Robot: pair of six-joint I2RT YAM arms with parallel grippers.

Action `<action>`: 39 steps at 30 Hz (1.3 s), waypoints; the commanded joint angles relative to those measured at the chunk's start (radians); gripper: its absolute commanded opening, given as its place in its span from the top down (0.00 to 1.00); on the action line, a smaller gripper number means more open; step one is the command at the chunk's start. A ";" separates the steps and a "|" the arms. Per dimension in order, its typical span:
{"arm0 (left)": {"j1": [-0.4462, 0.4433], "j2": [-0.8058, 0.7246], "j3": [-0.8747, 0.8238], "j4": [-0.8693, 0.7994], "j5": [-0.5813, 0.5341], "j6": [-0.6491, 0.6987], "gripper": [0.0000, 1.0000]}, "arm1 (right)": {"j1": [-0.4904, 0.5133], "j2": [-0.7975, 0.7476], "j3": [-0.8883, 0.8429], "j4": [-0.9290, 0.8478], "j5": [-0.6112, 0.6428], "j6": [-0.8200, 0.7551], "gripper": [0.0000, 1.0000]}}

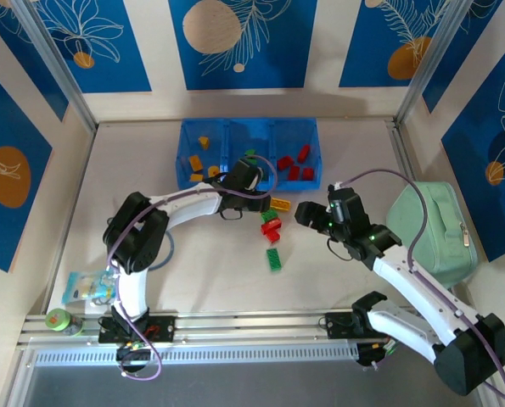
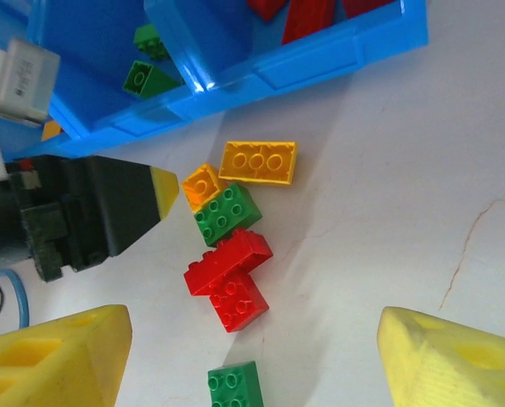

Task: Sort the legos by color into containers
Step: Pick up the lego from the center of the table.

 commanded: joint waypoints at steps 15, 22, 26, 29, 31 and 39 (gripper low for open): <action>0.008 0.140 0.129 -0.085 0.005 -0.001 0.52 | -0.014 -0.021 -0.002 -0.029 -0.023 0.000 0.24; 0.014 0.161 0.132 -0.088 -0.002 -0.003 0.54 | -0.014 -0.022 -0.009 -0.024 -0.023 0.006 0.24; 0.022 0.166 0.116 -0.077 0.001 -0.009 0.58 | -0.014 -0.024 -0.012 -0.025 -0.023 0.009 0.24; 0.026 0.164 0.097 -0.075 -0.010 -0.018 0.62 | -0.014 -0.026 -0.015 -0.026 -0.020 0.010 0.24; 0.029 0.151 0.076 -0.076 -0.024 -0.022 0.65 | -0.014 -0.027 -0.017 -0.025 -0.018 0.011 0.24; 0.051 0.004 -0.087 -0.034 -0.089 -0.052 0.71 | -0.012 -0.028 -0.028 -0.012 -0.026 0.024 0.24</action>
